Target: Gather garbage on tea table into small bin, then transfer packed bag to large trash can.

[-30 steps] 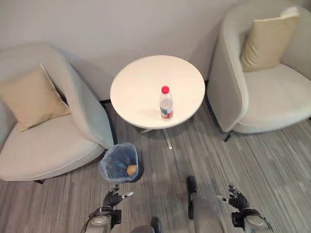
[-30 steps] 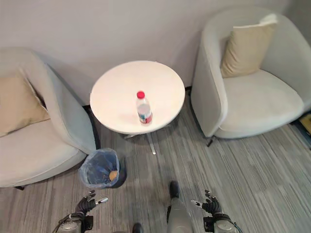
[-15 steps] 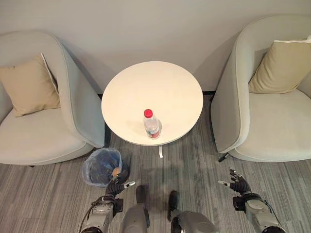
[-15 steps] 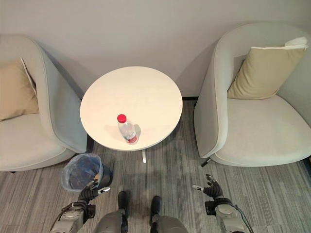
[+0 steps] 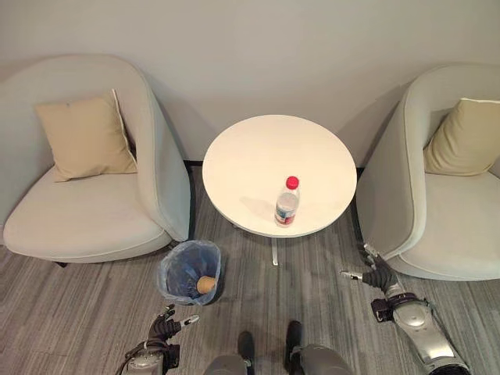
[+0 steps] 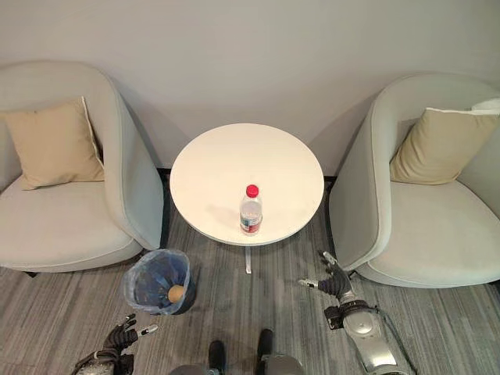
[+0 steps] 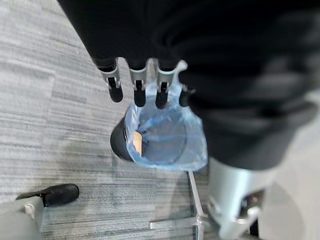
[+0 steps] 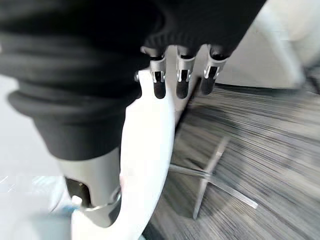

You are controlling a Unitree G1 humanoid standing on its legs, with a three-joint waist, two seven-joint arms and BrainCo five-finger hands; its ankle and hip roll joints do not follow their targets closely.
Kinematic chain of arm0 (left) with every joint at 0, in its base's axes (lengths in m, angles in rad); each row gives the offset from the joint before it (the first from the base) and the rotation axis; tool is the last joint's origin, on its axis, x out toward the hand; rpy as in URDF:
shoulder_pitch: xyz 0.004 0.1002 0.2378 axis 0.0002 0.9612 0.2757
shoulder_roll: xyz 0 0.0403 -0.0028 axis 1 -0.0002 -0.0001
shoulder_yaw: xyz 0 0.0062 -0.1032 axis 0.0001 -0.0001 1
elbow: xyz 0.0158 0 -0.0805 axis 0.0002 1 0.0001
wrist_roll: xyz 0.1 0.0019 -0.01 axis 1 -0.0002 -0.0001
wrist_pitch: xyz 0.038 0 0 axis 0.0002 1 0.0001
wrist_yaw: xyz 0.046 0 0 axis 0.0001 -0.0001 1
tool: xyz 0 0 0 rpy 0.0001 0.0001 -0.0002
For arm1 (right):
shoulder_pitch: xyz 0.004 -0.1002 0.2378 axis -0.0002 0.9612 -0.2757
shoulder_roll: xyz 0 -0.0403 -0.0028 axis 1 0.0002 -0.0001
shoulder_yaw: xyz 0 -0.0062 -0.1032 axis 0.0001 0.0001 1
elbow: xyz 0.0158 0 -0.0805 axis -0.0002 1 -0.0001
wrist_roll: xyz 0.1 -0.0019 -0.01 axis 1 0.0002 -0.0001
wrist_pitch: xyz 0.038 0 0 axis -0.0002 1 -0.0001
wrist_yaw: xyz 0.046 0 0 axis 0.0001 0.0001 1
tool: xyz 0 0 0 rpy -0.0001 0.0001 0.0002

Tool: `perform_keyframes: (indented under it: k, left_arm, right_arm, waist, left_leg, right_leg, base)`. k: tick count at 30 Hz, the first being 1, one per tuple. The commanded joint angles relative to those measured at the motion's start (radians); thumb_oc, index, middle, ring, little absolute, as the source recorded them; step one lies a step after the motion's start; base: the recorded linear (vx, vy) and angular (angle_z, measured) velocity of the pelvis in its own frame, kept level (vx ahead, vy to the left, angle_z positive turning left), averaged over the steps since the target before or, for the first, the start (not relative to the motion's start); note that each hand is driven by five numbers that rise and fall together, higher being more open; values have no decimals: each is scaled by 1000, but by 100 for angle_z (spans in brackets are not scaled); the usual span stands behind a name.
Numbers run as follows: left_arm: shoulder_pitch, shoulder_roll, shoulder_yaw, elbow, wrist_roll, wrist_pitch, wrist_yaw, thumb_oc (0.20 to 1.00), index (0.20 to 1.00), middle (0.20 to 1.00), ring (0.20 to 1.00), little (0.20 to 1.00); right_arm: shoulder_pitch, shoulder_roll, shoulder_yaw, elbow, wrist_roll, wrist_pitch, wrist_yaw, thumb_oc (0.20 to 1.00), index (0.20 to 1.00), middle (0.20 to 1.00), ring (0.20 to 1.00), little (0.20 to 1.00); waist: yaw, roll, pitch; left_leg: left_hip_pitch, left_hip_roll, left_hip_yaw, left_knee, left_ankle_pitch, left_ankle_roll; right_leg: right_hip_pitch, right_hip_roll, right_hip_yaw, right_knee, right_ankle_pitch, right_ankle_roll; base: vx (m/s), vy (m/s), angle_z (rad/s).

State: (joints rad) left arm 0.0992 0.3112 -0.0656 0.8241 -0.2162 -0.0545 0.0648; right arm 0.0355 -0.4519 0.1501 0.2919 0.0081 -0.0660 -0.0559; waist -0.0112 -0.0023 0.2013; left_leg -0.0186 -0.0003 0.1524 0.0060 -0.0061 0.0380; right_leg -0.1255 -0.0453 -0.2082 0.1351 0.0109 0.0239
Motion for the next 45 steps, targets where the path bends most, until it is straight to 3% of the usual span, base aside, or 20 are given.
perform_keyframes:
  k: [1, 14, 27, 29, 30, 39, 45]
  left_arm:
    - [-9, 28, 10, -44, 22, -46, -10, 1000, 1000, 1000, 1000, 1000]
    - [9, 37, -37, -58, 40, -56, -32, 1000, 1000, 1000, 1000, 1000]
    - [-13, 68, -71, -77, -38, -69, -7, 1000, 1000, 1000, 1000, 1000]
    - [-17, 69, -75, -76, -41, -71, -5, 1000, 1000, 1000, 1000, 1000]
    - [-23, 69, -79, -74, -47, -73, -3, 1000, 1000, 1000, 1000, 1000]
    - [-25, 73, -67, -71, -62, -64, 1, 1000, 1000, 1000, 1000, 1000]
    - [-6, 67, -32, -82, -30, -46, -20, 1000, 1000, 1000, 1000, 1000]
  right_arm:
    - [-70, -55, 22, -52, -83, -47, -13, 1000, 1000, 1000, 1000, 1000]
    - [-320, -83, 188, 29, -154, -38, -18, 1000, 1000, 1000, 1000, 1000]
    - [-570, 4, 216, 243, -26, -8, -122, 1000, 1000, 1000, 1000, 1000]
    - [-592, 6, 229, 257, -23, -7, -121, 401, 401, 401, 401, 401]
    - [-620, 4, 243, 268, -20, -7, -121, 200, 200, 200, 200, 200]
    - [-618, 12, 214, 206, 66, -28, -123, 200, 200, 200, 200, 200]
    - [-408, -38, 98, -35, 62, -65, -80, 200, 200, 200, 200, 200]
  waist:
    - [18, -30, -22]
    - [81, -19, -29]
    - [178, 8, 55]
    - [183, 7, 56]
    - [191, 7, 60]
    - [200, -1, 57]
    - [159, -8, 37]
  left_leg:
    - [1, 23, 1, 78, -96, -64]
    - [15, 4, -36, 5, -65, -61]
    - [-154, -21, -110, 52, -31, -56]
    - [-160, -22, -113, 55, -30, -56]
    - [-164, -24, -117, 57, -30, -56]
    - [-153, -25, -123, 71, -45, -56]
    - [-123, -18, -144, 80, -53, -65]
  right_leg:
    - [121, -102, 68, -91, -59, 111]
    - [139, -105, 30, -134, -44, 122]
    - [27, -136, -21, -110, -20, 124]
    - [25, -136, -21, -109, -20, 124]
    - [23, -138, -22, -109, -18, 124]
    - [35, -138, -21, -104, -24, 124]
    - [62, -114, 19, -77, -70, 106]
  base:
    - [34, 9, 0]
    - [21, 8, 7]
    - [-53, 26, 16]
    - [0, 13, 8]
    - [-2, 12, 10]
    - [-1, 3, 5]
    - [3, -64, 8]
